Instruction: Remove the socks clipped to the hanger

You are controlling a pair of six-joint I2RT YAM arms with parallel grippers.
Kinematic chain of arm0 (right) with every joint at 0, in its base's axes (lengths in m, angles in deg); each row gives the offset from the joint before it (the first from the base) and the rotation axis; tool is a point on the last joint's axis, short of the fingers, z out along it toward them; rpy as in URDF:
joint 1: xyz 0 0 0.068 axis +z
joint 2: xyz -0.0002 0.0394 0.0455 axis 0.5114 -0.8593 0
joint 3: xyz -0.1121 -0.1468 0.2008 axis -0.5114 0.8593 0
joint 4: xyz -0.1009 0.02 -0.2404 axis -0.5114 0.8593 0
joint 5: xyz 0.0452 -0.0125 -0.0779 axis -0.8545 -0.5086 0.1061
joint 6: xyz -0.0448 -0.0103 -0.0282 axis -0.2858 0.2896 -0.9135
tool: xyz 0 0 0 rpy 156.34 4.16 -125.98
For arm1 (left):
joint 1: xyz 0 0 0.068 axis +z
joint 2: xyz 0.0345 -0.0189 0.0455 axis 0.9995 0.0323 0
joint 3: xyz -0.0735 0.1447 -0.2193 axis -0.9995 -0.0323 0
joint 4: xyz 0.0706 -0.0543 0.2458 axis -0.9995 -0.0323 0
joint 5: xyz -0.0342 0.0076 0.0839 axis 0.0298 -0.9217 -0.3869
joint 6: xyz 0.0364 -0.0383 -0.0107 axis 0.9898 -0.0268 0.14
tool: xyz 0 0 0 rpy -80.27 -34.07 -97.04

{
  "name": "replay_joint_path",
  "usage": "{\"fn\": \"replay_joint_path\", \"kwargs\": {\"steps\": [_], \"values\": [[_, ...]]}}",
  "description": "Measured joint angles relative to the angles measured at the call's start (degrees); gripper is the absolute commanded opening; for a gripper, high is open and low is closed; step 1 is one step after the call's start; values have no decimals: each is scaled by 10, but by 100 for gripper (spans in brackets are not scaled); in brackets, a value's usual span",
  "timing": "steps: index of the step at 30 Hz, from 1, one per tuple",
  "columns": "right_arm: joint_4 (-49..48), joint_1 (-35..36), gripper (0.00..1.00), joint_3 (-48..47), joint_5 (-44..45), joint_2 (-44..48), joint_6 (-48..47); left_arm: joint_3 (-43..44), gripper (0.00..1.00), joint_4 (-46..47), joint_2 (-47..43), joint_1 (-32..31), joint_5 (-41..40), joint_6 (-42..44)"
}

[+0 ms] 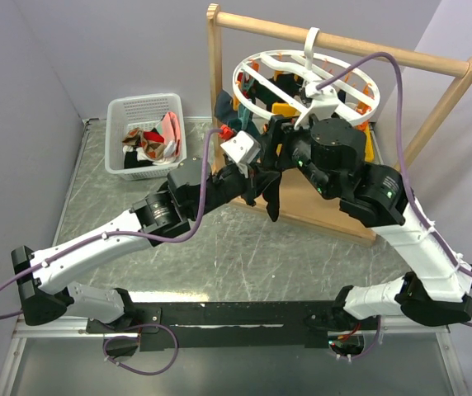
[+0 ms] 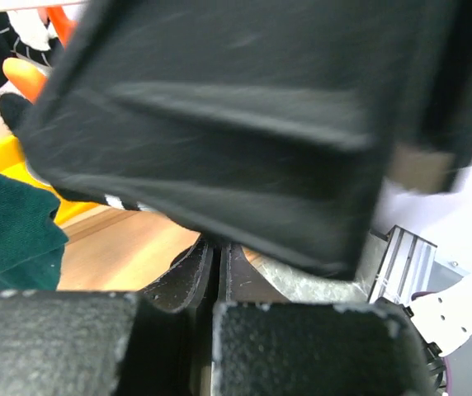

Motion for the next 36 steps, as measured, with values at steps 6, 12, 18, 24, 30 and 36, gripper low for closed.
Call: {"fn": "replay_joint_path", "kwargs": {"steps": [6,12,18,24,30,36], "values": [[-10,0,56,0,21,-18,-9,0,4,0,0,-7,0,0],[-55,0,44,31,49,-3,-13,0,5,-2,-1,-10,-1,0],[-74,0,44,42,63,14,-19,-31,5,0,-29,-10,-3,-1],[-75,0,43,68,63,28,-19,-115,7,1,-92,-10,-16,-14],[-83,0,35,88,66,32,-21,-173,10,-23,-159,-10,-41,-33],[-102,0,37,92,79,43,-26,-197,7,-75,-205,-10,-47,-43]]}}
